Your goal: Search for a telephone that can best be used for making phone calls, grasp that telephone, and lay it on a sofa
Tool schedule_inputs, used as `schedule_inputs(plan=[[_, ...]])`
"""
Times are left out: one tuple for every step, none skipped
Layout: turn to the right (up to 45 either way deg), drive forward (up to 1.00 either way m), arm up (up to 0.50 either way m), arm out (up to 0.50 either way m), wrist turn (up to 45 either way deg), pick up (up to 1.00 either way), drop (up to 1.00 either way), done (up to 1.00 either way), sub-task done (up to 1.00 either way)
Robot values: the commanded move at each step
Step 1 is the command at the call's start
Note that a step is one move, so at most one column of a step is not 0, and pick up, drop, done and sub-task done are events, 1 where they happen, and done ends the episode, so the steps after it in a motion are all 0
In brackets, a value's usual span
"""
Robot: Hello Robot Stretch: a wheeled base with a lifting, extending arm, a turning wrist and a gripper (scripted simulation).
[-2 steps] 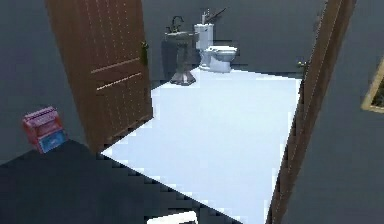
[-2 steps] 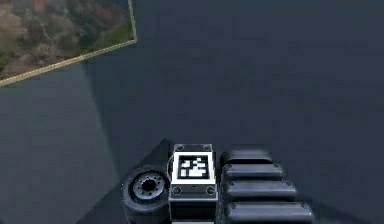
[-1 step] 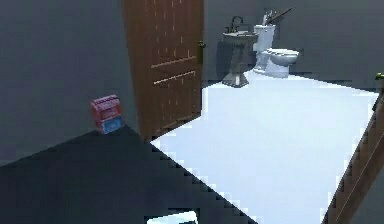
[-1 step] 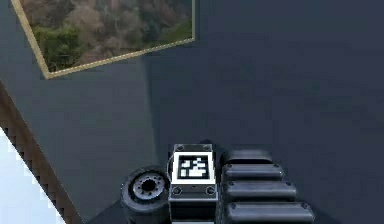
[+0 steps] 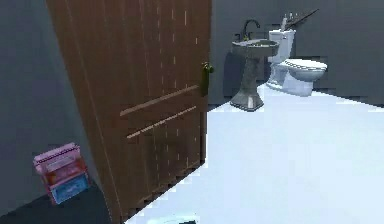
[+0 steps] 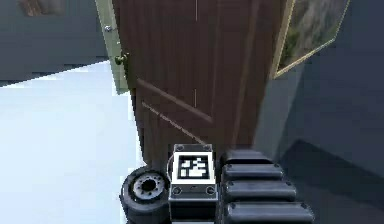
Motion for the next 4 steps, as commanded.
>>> schedule_inputs(plan=[[45.0, 0.0, 0.0, 0.0, 0.0, 0.0, 0.0, 0.0, 0.0], [3.0, 0.0, 0.0, 0.0, 0.0, 0.0, 0.0, 0.0, 0.0], [0.0, 1.0, 0.0, 0.0, 0.0, 0.0, 0.0, 0.0, 0.0], [0.0, 0.5, 0.0, 0.0, 0.0, 0.0, 0.0, 0.0, 0.0]])
